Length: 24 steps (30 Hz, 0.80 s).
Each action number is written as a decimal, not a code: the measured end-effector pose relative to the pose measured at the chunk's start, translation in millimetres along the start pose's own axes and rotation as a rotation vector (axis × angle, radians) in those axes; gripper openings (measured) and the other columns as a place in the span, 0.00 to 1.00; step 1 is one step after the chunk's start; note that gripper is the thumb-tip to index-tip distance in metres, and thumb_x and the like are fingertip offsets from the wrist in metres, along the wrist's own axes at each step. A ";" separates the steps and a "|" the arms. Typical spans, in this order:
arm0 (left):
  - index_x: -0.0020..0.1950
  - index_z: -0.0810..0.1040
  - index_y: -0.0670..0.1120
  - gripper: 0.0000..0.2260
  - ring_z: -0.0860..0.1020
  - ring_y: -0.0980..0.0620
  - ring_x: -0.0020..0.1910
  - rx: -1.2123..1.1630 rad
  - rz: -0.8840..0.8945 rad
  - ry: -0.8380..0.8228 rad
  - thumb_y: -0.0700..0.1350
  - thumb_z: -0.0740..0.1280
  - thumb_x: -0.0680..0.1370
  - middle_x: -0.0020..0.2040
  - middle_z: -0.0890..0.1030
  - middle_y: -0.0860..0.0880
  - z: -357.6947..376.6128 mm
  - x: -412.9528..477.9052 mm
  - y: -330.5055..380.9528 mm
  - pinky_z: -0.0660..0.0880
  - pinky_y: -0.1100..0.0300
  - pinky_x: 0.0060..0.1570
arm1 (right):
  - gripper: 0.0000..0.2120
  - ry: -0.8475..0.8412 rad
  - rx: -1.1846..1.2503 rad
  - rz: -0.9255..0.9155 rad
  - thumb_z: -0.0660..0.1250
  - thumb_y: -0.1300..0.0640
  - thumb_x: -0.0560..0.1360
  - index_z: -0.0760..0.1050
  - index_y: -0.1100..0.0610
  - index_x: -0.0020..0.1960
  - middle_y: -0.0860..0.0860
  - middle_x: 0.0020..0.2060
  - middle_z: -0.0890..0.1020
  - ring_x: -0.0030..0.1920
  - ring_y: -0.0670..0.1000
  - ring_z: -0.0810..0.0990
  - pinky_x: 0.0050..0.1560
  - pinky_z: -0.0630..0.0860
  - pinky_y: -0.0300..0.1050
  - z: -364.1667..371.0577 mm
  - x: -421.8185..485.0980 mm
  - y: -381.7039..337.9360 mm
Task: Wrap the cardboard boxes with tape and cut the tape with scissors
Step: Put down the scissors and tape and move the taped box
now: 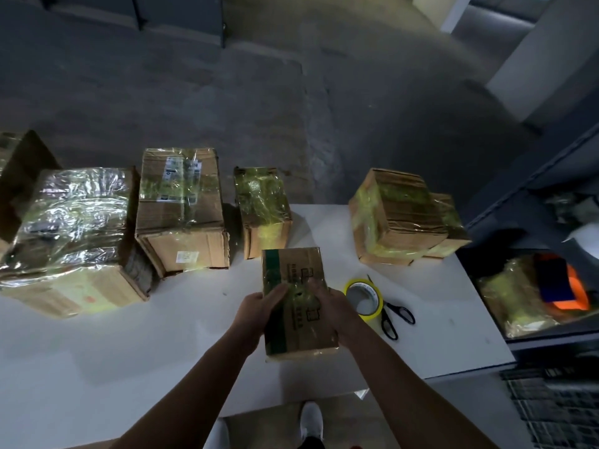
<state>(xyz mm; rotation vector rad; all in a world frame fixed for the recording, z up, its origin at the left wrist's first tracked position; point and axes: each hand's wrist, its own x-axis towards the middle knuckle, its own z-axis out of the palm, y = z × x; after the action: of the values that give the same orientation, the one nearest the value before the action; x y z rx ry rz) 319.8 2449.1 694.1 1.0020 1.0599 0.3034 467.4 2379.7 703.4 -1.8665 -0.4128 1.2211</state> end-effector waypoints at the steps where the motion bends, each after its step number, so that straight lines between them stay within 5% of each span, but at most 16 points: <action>1: 0.51 0.78 0.44 0.16 0.84 0.53 0.39 0.077 0.044 0.012 0.57 0.64 0.78 0.44 0.85 0.47 3.3 1.0 0.2 0.76 0.63 0.35 | 0.20 0.046 -0.065 -0.028 0.64 0.41 0.77 0.80 0.57 0.56 0.55 0.50 0.84 0.53 0.58 0.81 0.57 0.76 0.54 -0.1 0.8 -2.2; 5: 0.53 0.75 0.49 0.13 0.83 0.58 0.39 0.181 0.176 -0.030 0.57 0.59 0.80 0.43 0.84 0.51 18.5 -1.8 1.7 0.75 0.69 0.33 | 0.21 0.165 -0.222 -0.143 0.58 0.44 0.80 0.79 0.60 0.55 0.56 0.46 0.81 0.48 0.54 0.78 0.47 0.72 0.47 -8.4 5.5 -12.8; 10: 0.60 0.73 0.48 0.14 0.81 0.56 0.44 0.187 0.166 0.117 0.55 0.59 0.81 0.46 0.82 0.51 40.9 16.5 10.6 0.74 0.66 0.35 | 0.20 0.233 -0.310 -0.103 0.54 0.42 0.81 0.74 0.58 0.49 0.50 0.33 0.75 0.34 0.49 0.73 0.32 0.63 0.42 -22.3 17.3 -14.4; 15: 0.61 0.73 0.46 0.15 0.80 0.53 0.44 0.124 0.120 0.257 0.55 0.56 0.82 0.47 0.81 0.48 71.0 49.5 42.4 0.75 0.61 0.35 | 0.21 0.146 -0.328 -0.089 0.59 0.37 0.77 0.76 0.55 0.45 0.49 0.34 0.78 0.36 0.49 0.76 0.34 0.67 0.42 -52.7 36.4 -25.2; 19: 0.61 0.75 0.42 0.20 0.79 0.45 0.52 0.270 0.057 0.258 0.55 0.52 0.83 0.53 0.80 0.43 89.3 75.5 67.4 0.77 0.48 0.54 | 0.19 0.131 -0.343 -0.118 0.60 0.39 0.78 0.74 0.53 0.40 0.48 0.30 0.77 0.32 0.48 0.75 0.31 0.66 0.42 -81.9 57.1 -36.8; 24: 0.61 0.75 0.37 0.16 0.78 0.42 0.53 0.557 0.065 0.268 0.45 0.57 0.80 0.56 0.77 0.39 105.7 91.1 70.5 0.78 0.47 0.54 | 0.19 0.135 -0.417 -0.076 0.61 0.41 0.78 0.74 0.58 0.53 0.52 0.39 0.77 0.36 0.50 0.74 0.30 0.64 0.42 -102.8 96.1 -51.5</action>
<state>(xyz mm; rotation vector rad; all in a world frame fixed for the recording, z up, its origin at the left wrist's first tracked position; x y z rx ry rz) 470.1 2489.4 710.2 1.5257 1.3970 0.2005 610.2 2424.9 704.7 -2.2469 -0.6985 1.0046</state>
